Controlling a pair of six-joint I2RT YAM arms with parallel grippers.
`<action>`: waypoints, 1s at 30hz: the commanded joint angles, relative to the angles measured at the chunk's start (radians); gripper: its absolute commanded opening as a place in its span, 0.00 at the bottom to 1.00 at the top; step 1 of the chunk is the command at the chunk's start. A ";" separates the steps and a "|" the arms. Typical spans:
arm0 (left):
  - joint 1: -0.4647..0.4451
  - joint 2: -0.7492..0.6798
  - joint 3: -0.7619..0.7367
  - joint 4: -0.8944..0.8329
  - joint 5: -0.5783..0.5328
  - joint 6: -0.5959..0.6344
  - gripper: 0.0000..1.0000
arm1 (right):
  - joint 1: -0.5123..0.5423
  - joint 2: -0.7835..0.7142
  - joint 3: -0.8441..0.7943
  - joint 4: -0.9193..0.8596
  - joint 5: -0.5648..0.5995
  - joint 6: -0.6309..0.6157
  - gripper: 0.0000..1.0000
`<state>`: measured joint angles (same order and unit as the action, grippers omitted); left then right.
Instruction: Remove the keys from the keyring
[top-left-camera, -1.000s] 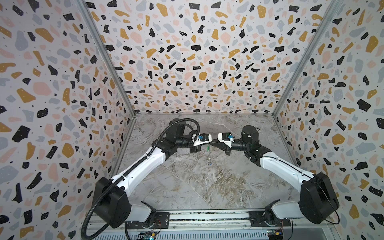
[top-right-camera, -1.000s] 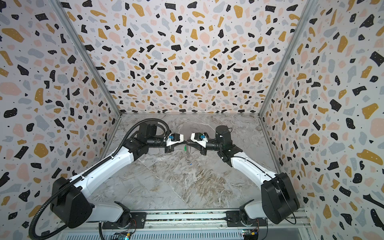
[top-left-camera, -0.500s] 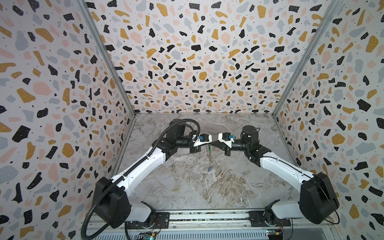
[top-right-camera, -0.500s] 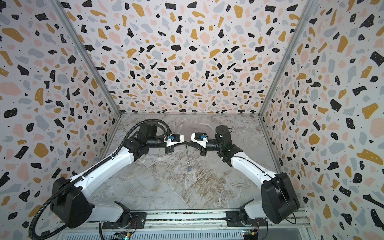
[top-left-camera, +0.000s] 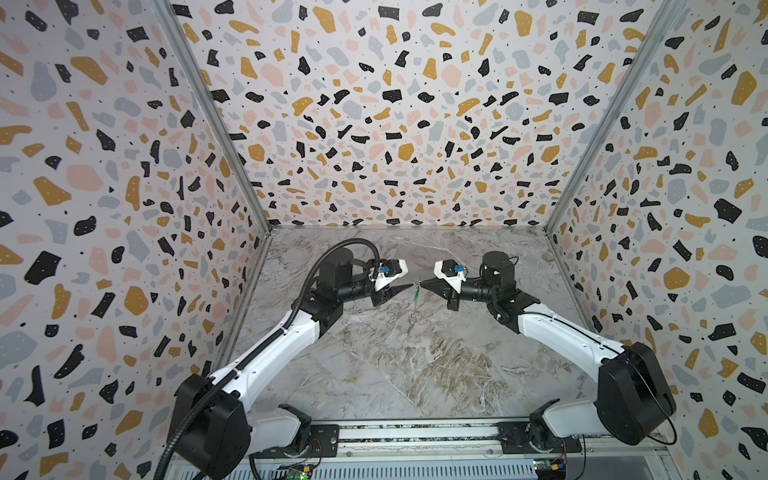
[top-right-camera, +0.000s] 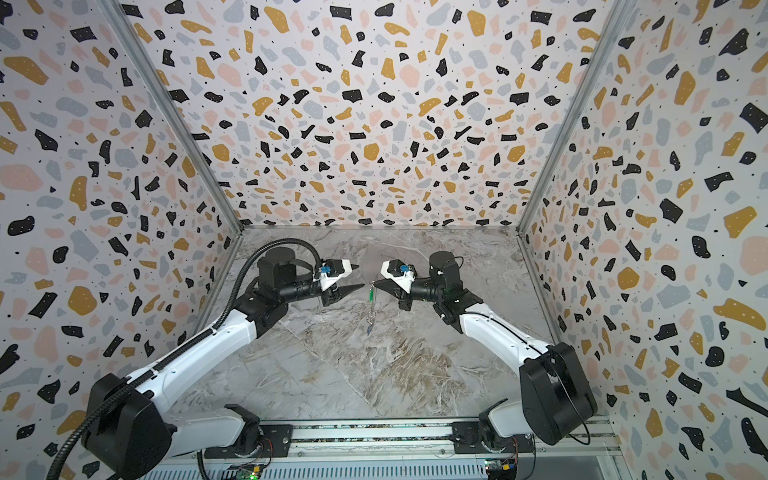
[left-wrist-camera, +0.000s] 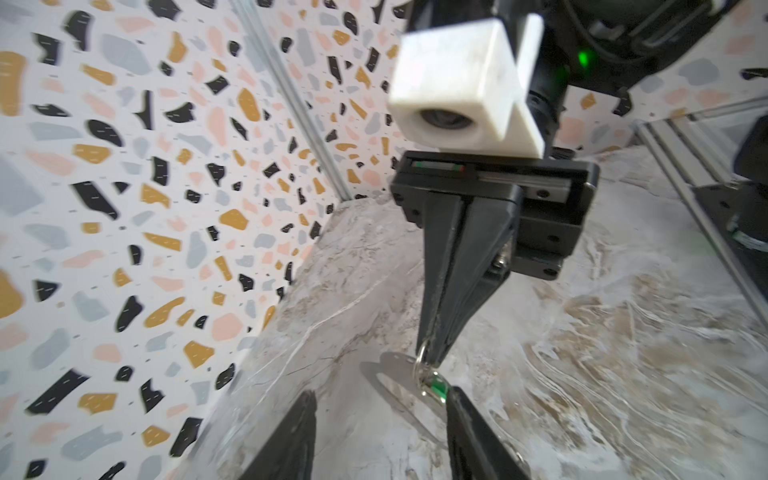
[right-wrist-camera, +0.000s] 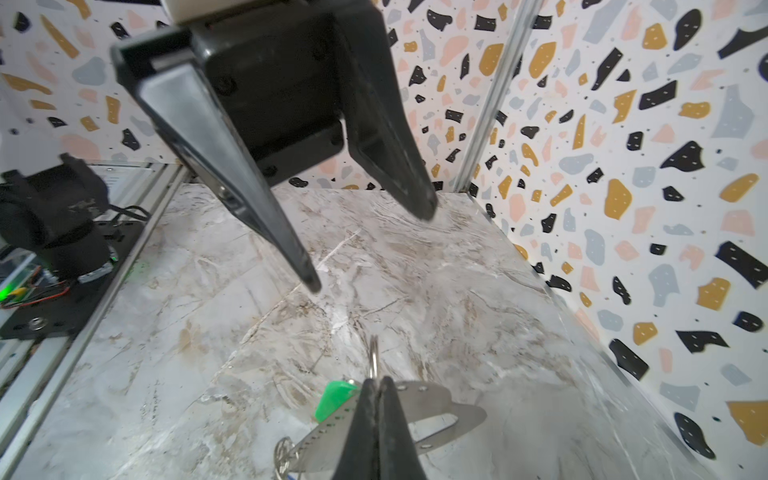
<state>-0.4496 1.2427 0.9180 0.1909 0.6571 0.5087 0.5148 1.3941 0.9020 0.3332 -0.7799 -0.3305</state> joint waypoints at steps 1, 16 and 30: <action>0.025 -0.038 -0.059 0.203 -0.102 -0.133 0.52 | 0.035 -0.015 0.026 0.038 0.145 0.074 0.00; 0.030 -0.062 -0.266 0.381 -0.119 -0.295 0.50 | 0.149 -0.003 0.078 0.110 0.416 0.213 0.00; -0.031 -0.006 -0.292 0.481 -0.188 -0.319 0.42 | 0.198 0.010 0.100 0.130 0.451 0.220 0.00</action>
<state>-0.4637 1.2297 0.6277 0.5819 0.4957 0.2035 0.6971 1.4185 0.9421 0.4225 -0.3576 -0.1200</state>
